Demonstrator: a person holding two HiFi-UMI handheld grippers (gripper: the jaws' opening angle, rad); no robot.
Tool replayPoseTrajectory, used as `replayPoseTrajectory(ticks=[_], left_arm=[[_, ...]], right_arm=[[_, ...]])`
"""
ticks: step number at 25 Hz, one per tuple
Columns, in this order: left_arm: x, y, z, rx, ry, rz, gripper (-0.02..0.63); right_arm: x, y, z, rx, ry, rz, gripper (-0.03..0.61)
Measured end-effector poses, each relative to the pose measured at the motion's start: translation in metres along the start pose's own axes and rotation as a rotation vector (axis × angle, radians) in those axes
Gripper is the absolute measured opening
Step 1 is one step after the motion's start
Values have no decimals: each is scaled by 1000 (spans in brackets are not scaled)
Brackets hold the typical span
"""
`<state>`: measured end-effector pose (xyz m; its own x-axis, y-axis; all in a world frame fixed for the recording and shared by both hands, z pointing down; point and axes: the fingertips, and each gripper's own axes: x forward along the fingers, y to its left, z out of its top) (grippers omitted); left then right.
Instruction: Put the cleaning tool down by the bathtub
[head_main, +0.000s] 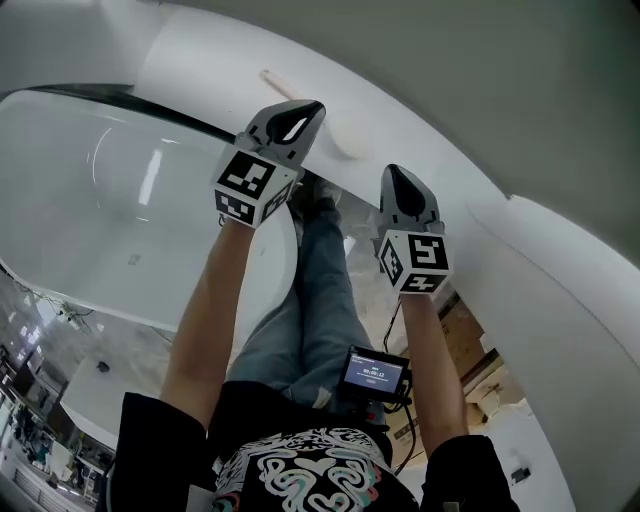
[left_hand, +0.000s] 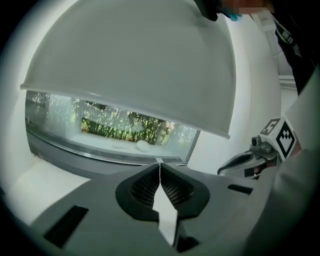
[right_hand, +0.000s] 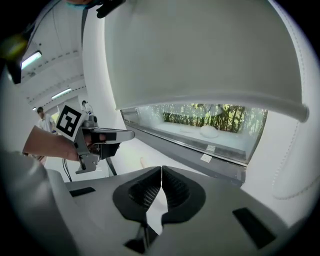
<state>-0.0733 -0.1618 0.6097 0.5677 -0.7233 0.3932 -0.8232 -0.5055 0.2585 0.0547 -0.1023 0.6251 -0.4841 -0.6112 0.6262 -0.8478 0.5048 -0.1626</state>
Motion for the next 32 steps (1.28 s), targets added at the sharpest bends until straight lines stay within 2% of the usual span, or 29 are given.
replayPoseTrajectory(ticks=[4, 7, 10, 16, 22, 28, 32], left_arm=[[-29, -16, 19, 39, 0, -11, 21], [-48, -24, 40, 117, -14, -14, 21], [-70, -28, 54, 188, -16, 28, 21], [-103, -50, 93, 254, -36, 68, 21], [-133, -70, 141, 326, -69, 121, 21], [-158, -90, 188, 372, -123, 138, 18], [-177, -92, 206, 350, -156, 160, 18]], right_arm=[[-26, 8, 22, -23, -20, -32, 28], [-42, 9, 41, -27, -59, -66, 28], [-60, 14, 54, -29, -82, -89, 28], [-107, 20, 84, 40, -143, -112, 28], [-154, 32, 116, 16, -195, -142, 28], [-195, 38, 145, 46, -271, -177, 28], [-212, 47, 161, 46, -307, -184, 28]])
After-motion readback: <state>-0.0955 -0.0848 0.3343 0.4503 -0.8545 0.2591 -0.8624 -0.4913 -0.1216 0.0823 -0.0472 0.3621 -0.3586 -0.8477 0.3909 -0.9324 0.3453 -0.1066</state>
